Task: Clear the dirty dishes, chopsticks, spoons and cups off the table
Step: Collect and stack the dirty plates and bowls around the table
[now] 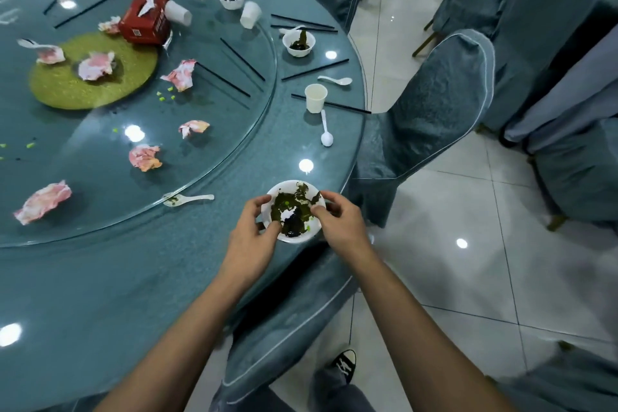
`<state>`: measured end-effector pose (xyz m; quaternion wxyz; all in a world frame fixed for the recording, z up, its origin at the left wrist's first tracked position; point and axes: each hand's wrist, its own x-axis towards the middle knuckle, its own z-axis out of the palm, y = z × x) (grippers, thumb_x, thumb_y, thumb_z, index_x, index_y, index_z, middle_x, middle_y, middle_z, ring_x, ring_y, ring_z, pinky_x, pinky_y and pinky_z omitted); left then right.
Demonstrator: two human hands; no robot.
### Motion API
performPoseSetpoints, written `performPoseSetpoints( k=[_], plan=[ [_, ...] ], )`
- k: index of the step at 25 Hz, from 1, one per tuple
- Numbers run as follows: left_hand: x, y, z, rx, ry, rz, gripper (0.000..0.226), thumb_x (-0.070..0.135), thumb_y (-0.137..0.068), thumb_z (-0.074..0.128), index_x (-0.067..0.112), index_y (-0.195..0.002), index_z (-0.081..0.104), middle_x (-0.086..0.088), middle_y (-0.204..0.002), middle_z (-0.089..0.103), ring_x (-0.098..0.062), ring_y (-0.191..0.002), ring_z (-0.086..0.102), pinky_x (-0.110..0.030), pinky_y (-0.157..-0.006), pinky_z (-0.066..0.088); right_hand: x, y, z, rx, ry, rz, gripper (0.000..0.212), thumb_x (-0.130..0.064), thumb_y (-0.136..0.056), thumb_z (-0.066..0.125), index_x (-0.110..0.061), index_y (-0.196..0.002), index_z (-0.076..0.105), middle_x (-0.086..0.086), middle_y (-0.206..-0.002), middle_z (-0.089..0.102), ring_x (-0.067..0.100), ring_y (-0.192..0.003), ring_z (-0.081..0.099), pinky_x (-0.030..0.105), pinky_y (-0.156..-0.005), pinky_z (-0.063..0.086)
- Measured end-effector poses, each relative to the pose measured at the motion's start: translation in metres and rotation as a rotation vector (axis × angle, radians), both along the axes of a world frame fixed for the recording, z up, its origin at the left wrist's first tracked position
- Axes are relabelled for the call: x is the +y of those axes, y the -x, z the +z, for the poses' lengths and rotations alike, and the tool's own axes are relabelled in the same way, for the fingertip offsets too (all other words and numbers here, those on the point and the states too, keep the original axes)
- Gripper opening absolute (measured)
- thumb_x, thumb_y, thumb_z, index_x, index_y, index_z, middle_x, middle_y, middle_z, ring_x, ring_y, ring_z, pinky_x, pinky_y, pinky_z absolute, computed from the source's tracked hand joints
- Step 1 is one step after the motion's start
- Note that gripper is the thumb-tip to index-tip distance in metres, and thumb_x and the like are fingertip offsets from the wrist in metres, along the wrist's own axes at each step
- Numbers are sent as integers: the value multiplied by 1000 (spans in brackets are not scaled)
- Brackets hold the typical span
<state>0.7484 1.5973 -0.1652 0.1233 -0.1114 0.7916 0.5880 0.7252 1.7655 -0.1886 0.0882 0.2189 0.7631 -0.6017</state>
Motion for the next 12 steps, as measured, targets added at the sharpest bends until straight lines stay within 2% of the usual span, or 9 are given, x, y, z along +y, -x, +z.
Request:
performPoseSetpoints(
  k=[2,5,9,12],
  plan=[
    [25,-2,8,15,11,14,42,34,-80,58,46,-121,55,28,-117,63,-12,-98,72,-48,-97,55,24,-1,5,26,21,0,29,-37,-76,67,-37,-105,72,-10,-98,76,12,-95,72,44,-93,58],
    [60,-4,15,18,31,12,44,33,-80,57,44,-122,54,28,-117,62,-14,-98,72,-49,-97,55,62,-3,11,35,24,26,30,-30,-83,68,-33,-113,72,-12,-99,76,9,-96,71,41,-94,58],
    [107,-5,20,34,31,-5,47,32,-80,56,38,-126,54,24,-118,63,-16,-97,73,-49,-96,55,109,-3,17,49,14,26,38,-41,-75,65,-36,-112,71,-16,-97,76,8,-95,72,43,-94,58],
    [141,-4,20,39,7,-34,43,22,-87,58,35,-127,54,23,-117,63,-19,-95,73,-50,-92,57,143,-6,18,45,24,-14,40,-40,-75,66,-33,-114,72,-14,-99,77,10,-96,72,43,-94,58]
  ],
)
